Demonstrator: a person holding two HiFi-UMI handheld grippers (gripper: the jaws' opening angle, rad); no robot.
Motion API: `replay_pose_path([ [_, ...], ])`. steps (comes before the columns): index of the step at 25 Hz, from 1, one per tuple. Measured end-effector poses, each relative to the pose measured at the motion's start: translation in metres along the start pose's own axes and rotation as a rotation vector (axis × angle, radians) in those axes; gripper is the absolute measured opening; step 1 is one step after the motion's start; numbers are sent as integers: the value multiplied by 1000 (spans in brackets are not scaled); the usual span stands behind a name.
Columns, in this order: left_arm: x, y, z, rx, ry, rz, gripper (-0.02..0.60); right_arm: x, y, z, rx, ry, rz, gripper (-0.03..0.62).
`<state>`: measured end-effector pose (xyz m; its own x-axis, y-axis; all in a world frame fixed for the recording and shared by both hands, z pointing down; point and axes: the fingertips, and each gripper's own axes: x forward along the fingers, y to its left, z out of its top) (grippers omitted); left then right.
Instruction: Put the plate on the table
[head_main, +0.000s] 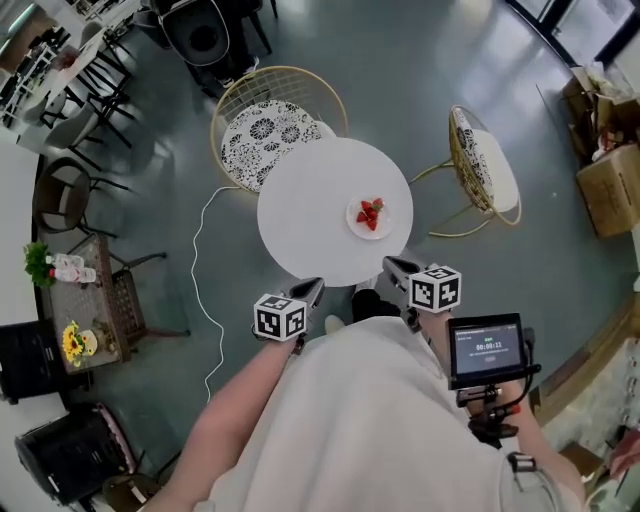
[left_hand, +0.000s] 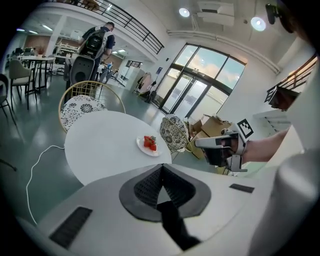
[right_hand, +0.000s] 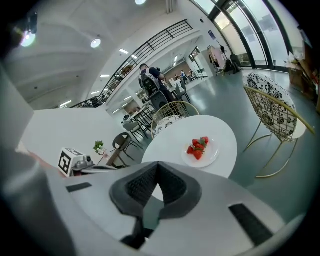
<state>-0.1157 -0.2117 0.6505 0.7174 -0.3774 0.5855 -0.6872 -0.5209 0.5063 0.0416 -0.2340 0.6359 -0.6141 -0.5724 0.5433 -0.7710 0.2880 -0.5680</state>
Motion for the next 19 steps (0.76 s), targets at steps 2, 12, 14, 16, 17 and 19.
replay_pose_path([
  [2, -8, -2, -6, -13, -12, 4, 5, -5, 8, -7, 6, -2, 15, 3],
  [12, -33, -18, -10, 0, -71, -10, 5, -33, 27, -37, 23, -16, 3, 3],
  [14, -35, -20, -7, 10, -83, -14, 5, -36, 30, -36, 20, -30, -1, 3],
  [16, -39, -24, -8, 9, -90, -16, 5, -40, 35, -38, 16, -36, -2, 3],
  [17, -41, -27, -11, 6, -91, -17, 5, -44, 37, -41, 16, -34, -3, 3],
  [19, -45, -33, -18, -3, -90, -19, 5, -52, 41, -50, 19, -27, -6, 3],
])
